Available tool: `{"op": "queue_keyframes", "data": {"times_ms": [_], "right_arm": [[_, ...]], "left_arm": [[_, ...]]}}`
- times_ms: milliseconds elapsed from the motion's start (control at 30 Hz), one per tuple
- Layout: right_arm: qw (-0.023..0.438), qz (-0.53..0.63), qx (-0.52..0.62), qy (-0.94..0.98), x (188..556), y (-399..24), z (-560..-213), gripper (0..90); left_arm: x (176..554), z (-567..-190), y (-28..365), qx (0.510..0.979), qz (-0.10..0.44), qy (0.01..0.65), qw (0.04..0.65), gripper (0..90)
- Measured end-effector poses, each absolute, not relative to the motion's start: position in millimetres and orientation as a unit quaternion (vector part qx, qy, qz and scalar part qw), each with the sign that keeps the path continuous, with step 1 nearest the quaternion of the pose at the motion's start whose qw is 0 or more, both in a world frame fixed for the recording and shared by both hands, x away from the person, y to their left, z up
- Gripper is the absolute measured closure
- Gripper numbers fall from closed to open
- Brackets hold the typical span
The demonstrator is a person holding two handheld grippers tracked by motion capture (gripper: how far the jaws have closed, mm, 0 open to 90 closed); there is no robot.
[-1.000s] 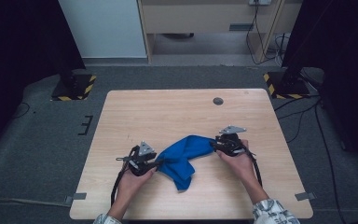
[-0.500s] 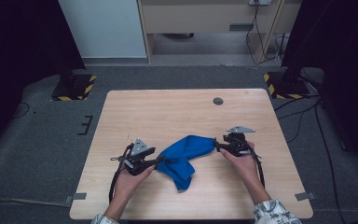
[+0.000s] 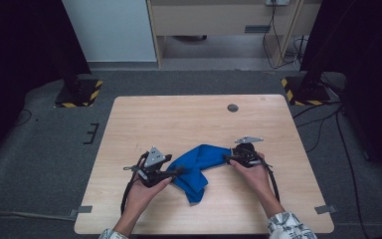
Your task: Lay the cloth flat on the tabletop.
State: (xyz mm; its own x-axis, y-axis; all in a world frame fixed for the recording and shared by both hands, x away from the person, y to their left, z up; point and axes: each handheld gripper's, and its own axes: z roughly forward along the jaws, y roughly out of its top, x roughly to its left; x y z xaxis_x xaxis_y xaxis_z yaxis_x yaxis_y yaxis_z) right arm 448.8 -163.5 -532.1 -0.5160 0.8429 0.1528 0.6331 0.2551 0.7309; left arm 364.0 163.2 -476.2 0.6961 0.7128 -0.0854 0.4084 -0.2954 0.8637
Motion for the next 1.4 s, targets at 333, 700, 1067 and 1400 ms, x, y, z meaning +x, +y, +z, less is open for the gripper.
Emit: {"op": "queue_keyframes", "data": {"times_ms": [333, 700, 1067, 1400], "right_arm": [[0.151, 0.4, 0.435, 0.792, 442.9, -157.8, -525.0, 86.6], [0.153, 0.406, 0.422, 0.796, 437.5, -155.5, -518.5, 86.7], [0.158, 0.412, 0.406, 0.801, 431.5, -157.0, -509.8, 87.1], [0.158, 0.404, 0.403, 0.806, 430.5, -167.9, -505.5, 87.1]], "left_arm": [[374.3, -492.4, 147.8, 0.814, 0.14, 0.347, 0.444, 26.8], [383.0, -501.7, 143.7, 0.824, 0.113, 0.344, 0.436, 50.2], [378.8, -487.2, 149.1, 0.8, 0.134, 0.335, 0.479, 78.4], [383.5, -478.5, 189.5, 0.751, 0.189, 0.402, 0.488, 86.0]]}}
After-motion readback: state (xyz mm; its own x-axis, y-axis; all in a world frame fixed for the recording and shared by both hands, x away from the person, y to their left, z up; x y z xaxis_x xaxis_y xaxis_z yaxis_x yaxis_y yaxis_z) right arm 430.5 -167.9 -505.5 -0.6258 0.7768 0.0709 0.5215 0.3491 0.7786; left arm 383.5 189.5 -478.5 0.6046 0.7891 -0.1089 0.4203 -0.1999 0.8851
